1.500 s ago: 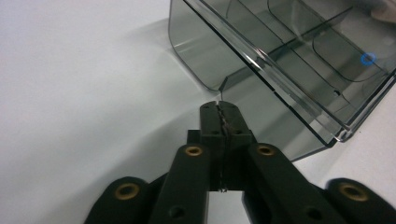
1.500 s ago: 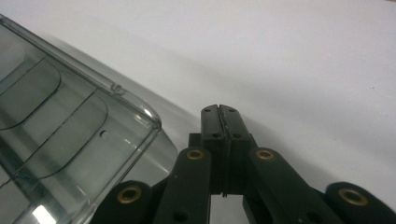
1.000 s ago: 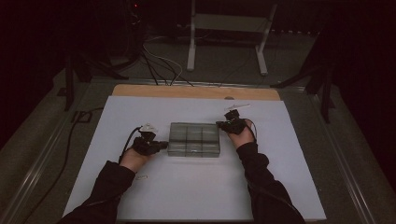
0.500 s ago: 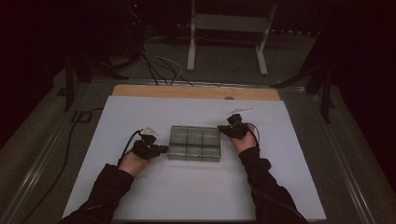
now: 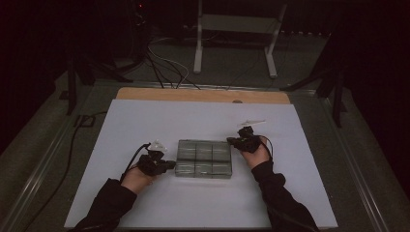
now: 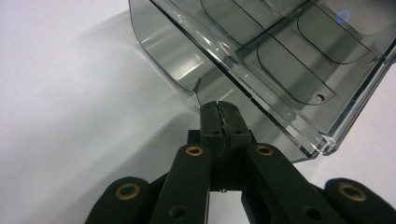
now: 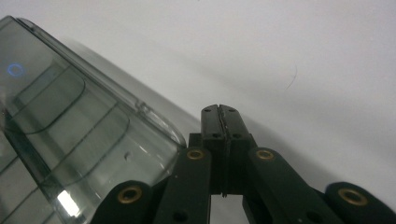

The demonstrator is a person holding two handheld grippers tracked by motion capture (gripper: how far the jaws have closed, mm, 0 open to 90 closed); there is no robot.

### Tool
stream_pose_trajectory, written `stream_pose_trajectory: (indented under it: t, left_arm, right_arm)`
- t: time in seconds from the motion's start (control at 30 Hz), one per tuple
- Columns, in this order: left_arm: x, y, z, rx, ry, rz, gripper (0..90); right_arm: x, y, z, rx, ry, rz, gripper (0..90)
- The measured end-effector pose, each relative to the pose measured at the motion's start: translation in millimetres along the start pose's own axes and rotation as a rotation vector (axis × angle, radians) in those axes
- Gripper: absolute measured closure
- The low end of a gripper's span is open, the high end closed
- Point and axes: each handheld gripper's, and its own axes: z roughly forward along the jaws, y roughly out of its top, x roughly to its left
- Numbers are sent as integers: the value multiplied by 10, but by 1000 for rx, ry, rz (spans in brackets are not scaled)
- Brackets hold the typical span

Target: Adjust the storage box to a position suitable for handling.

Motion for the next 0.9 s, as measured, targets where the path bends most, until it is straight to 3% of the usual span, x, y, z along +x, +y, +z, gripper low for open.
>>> stream_pose_trajectory:
  t: [0.37,0.9]
  left_arm:
    - [-166,-112,-57,21,-50,10,900]
    - [-339,-262,-114,49,-87,46,900]
  right_arm:
    - [75,-146,-117,1,28,18,900]
    - [225,-338,-282,13,37,7,900]
